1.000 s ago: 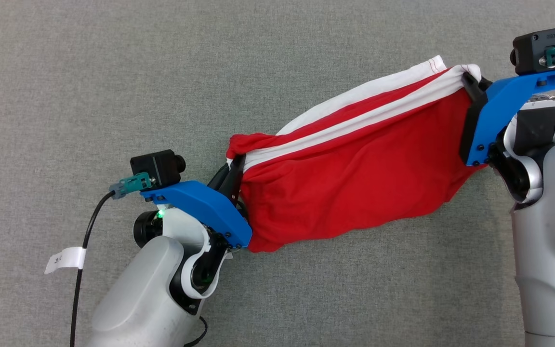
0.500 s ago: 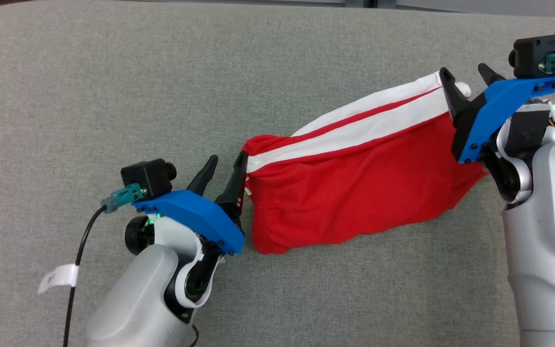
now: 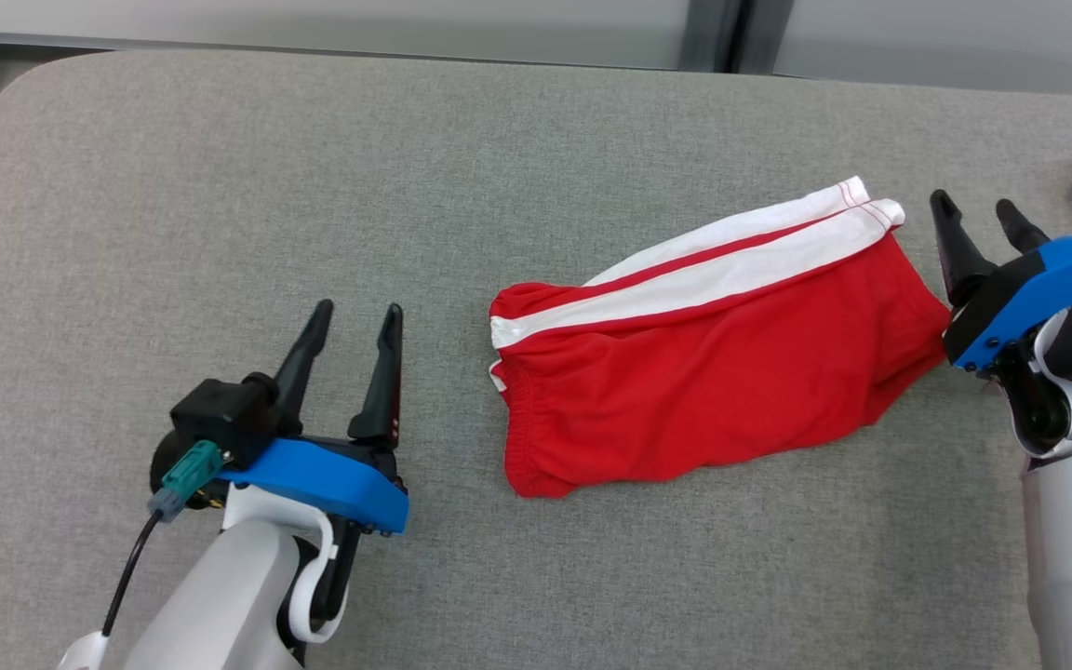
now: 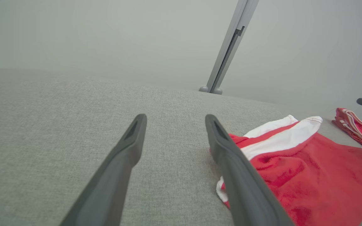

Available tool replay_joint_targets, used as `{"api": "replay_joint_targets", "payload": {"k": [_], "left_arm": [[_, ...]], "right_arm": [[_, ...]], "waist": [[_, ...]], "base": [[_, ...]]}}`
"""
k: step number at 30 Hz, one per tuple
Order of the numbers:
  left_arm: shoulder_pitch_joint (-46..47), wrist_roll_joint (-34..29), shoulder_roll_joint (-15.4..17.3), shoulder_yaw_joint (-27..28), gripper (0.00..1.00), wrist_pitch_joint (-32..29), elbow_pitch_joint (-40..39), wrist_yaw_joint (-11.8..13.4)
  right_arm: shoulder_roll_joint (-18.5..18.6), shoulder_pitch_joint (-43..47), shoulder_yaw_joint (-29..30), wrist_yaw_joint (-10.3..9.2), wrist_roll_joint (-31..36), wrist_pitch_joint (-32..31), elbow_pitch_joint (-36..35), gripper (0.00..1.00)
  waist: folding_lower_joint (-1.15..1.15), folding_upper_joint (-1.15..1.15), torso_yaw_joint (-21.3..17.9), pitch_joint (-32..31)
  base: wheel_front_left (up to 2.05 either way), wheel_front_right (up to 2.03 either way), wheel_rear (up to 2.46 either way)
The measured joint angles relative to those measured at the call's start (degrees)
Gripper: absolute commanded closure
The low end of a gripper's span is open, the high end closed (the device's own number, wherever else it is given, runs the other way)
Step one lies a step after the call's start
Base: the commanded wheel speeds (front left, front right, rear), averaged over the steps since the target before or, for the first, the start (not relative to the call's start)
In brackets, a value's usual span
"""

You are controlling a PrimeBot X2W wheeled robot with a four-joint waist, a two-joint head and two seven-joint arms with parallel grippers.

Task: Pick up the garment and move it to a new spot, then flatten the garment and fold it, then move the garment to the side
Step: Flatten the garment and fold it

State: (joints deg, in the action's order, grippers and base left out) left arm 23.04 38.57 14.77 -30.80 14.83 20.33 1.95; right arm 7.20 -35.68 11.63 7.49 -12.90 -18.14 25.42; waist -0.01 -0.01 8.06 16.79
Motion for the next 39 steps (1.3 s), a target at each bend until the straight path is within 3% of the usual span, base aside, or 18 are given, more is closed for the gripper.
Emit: {"api": "replay_joint_targets", "payload": {"k": [6, 15, 25, 26, 27, 28, 34, 39], "left_arm": [[-3.44, -8.45, -2.14, 8.81, 0.00, 0.15, -5.03, -2.19], [-7.99, -16.74, -6.80, 21.41, 0.00, 0.16, -9.65, -6.65], [-9.44, -19.56, -9.18, 25.93, 0.00, 0.16, -8.37, -8.91], [-9.44, -19.63, -9.29, 26.15, 0.00, 0.16, -8.18, -9.03], [-9.44, -19.84, -9.36, 26.30, 0.00, 0.16, -8.09, -9.04], [-9.44, -19.91, -9.48, 26.44, 0.00, 0.16, -7.98, -9.05], [-9.45, -20.00, -9.84, 26.81, 0.00, 0.16, -7.40, -9.09], [-10.07, -19.91, -9.76, 26.29, 0.00, 0.16, -7.13, -9.33]], "right_arm": [[1.62, -0.32, 0.19, 0.00, -0.86, 3.59, 6.11, 0.00], [4.20, -3.08, -0.07, 0.00, -0.96, 4.03, 14.63, 0.00], [4.79, -4.59, -1.63, 0.00, 0.24, 2.68, 20.25, 0.00], [4.94, -4.92, -2.18, -0.01, 0.13, 2.03, 20.54, 0.40], [5.21, -5.08, -2.96, -0.02, 0.12, 1.56, 20.70, 0.89], [5.44, -5.06, -3.76, -0.10, -0.11, 1.31, 20.71, 1.00], [5.56, -4.10, -6.69, -0.01, -3.18, 1.87, 19.68, 1.00], [5.53, -0.97, -5.32, 0.03, -4.28, 5.22, 17.75, 1.00]], "waist": [[0.00, 0.00, 1.04, 0.66], [0.01, 0.00, 3.65, 2.23], [0.00, 0.00, 4.76, 3.81], [0.00, 0.00, 4.78, 3.87], [0.00, 0.00, 4.79, 3.91], [0.00, 0.00, 4.79, 3.91], [0.01, 0.01, 4.43, 3.43], [0.01, 0.01, 3.39, 2.18]], "base": [[0.00, 0.00, 0.00], [0.00, 0.00, 0.00], [0.00, 0.00, 0.00], [0.00, 0.00, 0.00], [0.00, 0.00, 0.00], [0.00, 0.00, 0.00], [0.00, 0.00, 0.00], [0.00, 0.00, 0.00]]}}
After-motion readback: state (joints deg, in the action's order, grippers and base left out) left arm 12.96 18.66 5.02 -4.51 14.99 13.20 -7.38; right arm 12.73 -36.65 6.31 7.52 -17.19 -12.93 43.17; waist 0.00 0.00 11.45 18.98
